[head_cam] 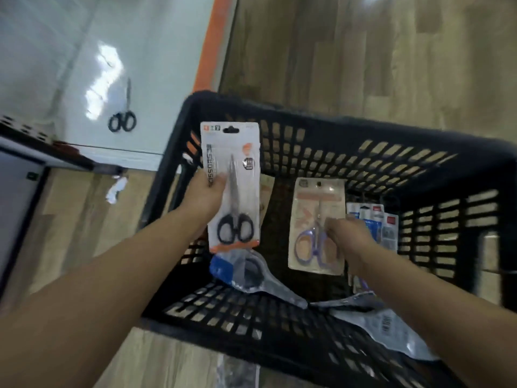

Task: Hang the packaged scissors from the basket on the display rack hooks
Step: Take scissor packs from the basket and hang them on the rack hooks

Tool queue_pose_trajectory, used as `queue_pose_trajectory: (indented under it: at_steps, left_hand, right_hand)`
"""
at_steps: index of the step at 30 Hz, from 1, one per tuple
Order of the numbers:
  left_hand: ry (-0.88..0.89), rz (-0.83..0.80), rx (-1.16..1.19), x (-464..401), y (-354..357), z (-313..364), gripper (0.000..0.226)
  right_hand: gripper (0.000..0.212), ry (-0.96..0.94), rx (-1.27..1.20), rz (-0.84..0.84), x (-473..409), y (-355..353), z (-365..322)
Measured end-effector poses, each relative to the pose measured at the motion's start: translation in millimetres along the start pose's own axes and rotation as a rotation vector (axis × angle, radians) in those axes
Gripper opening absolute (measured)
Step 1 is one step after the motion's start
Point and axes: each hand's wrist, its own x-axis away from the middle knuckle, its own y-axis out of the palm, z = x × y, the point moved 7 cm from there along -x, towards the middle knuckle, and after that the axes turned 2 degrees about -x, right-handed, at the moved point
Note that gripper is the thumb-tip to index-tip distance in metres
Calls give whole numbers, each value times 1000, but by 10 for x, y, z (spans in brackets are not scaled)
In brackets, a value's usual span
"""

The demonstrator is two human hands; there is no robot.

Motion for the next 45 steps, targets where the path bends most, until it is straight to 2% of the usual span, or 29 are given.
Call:
queue_pose_trajectory:
  at_steps: [4,9,14,16,18,20,22,25,28,35,40,45]
  left_hand:
    - [-24,32,35,525,-593,623,36]
    - [-79,135,140,1387,-1735,1518,24]
    - [-85,369,281,2508,-3223,2519,38]
    - [-68,474,322,3018,-3804,2813,50]
    - [-9,587,347,3624,-4331,3113,25]
    - [24,706,409,4235,-4730,3224,18]
    - [47,827,527,4838,-5032,3190,14]
    - [-55,1039,640,5674,-5303,2807,13]
    - [-113,1200,688,6403,-5399,2367,19]
    - [-347,1287,742,7547,-4879,1001,22]
    - [-431,1313,840,8233,-4489,237,15]
    - [-518,1338,825,8808,-4333,-281,15]
  right_hand:
    - [15,-134,10,-7,877,-94,-845]
    - [8,-306,7,-154,2288,-117,-2144]
    - [10,-551,14,-371,4028,18,-3437]
    - [21,-626,28,-451,4746,99,-3776]
    - [15,-706,55,-534,5452,193,-4022]
    - [1,-785,107,-645,6189,298,-4104]
    - [6,-864,126,-745,6839,427,-4129]
    - [13,-978,194,-876,7646,606,-3876]
    - [13,-1010,285,-974,8160,775,-3369]
    - [20,-899,587,-1095,8197,981,-1726]
    - [6,-833,713,-1074,8202,931,-797]
    - [7,-809,805,-1036,8335,994,-125]
